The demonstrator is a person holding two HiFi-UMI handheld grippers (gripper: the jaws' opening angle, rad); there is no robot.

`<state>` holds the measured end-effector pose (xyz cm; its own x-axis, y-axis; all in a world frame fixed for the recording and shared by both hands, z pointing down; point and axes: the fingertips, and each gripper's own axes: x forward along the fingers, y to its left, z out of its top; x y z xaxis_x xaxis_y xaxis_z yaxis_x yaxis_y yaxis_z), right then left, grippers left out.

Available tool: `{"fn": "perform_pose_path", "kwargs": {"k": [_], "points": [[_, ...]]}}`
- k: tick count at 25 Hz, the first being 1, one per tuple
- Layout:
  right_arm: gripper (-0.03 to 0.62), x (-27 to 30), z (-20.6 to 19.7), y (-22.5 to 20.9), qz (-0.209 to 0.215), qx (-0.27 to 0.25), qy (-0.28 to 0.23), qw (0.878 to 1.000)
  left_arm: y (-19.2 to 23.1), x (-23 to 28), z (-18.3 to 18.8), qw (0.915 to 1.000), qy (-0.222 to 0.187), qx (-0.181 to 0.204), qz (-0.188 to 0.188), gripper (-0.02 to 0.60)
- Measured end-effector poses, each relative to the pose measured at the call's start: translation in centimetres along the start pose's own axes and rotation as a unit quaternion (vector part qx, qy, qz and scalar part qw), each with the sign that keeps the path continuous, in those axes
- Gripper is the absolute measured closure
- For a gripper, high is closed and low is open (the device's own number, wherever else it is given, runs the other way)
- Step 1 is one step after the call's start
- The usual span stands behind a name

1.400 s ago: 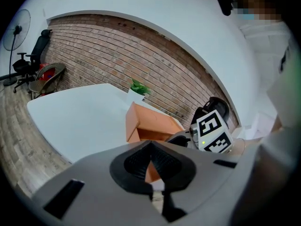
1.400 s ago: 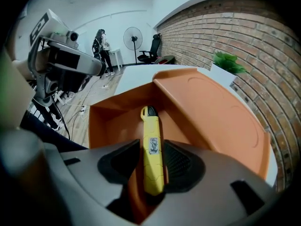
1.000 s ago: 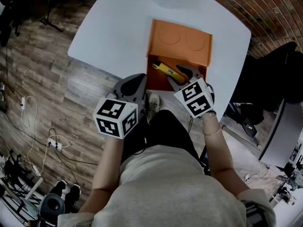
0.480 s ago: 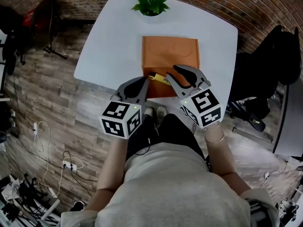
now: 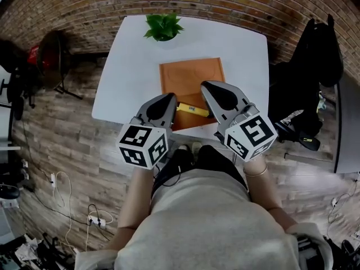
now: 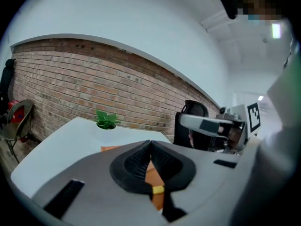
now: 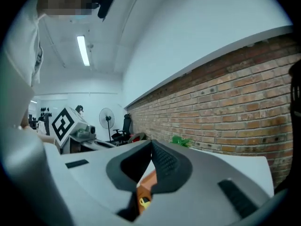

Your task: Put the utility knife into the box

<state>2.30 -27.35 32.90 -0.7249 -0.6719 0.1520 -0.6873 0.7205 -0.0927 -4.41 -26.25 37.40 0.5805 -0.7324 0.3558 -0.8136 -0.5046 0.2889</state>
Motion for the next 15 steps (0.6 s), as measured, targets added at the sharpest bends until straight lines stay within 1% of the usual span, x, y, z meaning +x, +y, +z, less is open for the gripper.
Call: {"fn": "perform_pose_path", "kwargs": {"k": [4,8,11,15], "points": [[0.595,-1.3,2.1,-0.4,0.004,0.057,-0.058,0.997,-0.9,0.5,1.5,0.9997,-0.018,0.009,-0.013,0.575],[0.595,-2.2,3.2,-0.8,0.002,0.079,-0.096,0.992,-1.8,1.0,2.4,0.9991,-0.031,0.016,-0.022,0.575],[0.595,-2.4,3.6,-0.9,0.002,0.083,-0.110,0.991,-2.3,1.0,3.2,0.9983,-0.044,0.023,-0.030,0.575],[0.595,-2.0,3.2,-0.7,0.007,0.080,-0.105,0.991,-2.6,1.0,3.6,0.9979,-0.049,0.021,-0.036,0.575]]}}
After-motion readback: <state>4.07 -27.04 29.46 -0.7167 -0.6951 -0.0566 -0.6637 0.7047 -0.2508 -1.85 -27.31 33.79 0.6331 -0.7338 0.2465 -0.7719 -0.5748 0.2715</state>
